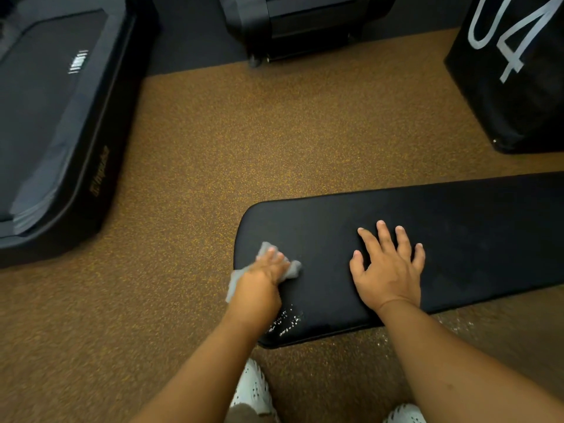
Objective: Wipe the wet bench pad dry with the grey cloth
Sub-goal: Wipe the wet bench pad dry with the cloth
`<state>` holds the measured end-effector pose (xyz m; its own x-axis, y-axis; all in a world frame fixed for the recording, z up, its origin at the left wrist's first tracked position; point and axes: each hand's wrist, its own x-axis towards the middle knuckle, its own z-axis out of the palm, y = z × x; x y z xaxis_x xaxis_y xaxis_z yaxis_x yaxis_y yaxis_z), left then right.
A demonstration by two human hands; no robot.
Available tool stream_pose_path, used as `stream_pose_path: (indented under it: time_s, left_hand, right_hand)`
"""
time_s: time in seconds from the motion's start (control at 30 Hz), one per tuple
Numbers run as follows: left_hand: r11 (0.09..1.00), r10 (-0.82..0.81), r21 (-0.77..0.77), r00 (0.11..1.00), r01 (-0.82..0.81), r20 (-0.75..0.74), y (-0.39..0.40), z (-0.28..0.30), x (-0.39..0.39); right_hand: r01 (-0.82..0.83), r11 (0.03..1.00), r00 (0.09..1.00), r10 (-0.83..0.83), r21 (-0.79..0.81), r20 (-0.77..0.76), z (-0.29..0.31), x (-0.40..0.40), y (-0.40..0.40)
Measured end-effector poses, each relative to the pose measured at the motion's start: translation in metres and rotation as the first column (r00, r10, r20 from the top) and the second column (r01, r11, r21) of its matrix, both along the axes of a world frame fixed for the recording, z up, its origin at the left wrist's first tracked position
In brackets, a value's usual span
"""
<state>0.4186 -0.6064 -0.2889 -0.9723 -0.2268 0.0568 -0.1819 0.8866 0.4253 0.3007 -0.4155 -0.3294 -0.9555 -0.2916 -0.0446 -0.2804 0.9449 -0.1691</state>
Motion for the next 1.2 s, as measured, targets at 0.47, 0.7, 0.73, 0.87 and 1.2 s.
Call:
stream_pose_path:
  time_s: [0.47, 0.7, 0.73, 0.87, 1.2]
  left_hand:
    - [0.996, 0.014, 0.090, 0.998, -0.019, 0.054, 0.012, -0.020, 0.047]
    - [0.915, -0.404, 0.037, 0.914, 0.402, 0.045, 0.026, -0.011, 0.083]
    - [0.921, -0.390, 0.017, 0.918, 0.390, 0.062, 0.015, -0.008, 0.086]
    - [0.992, -0.128, 0.028, 0.988, 0.126, 0.091, -0.026, -0.014, 0.082]
    - [0.986, -0.156, 0.061, 0.986, 0.153, 0.057, 0.007, -0.023, 0.083]
  right_hand:
    - [-0.016, 1.000, 1.000, 0.016, -0.005, 0.015, 0.002, 0.000, 0.000]
    - [-0.018, 1.000, 1.000, 0.019, -0.013, 0.020, 0.003, 0.001, 0.001]
    - [-0.017, 1.000, 1.000, 0.017, -0.016, 0.019, 0.004, 0.001, 0.001]
    - [-0.014, 1.000, 1.000, 0.014, -0.018, 0.020, 0.003, 0.001, 0.000]
    - [-0.016, 1.000, 1.000, 0.016, -0.017, 0.022, 0.002, 0.000, 0.001]
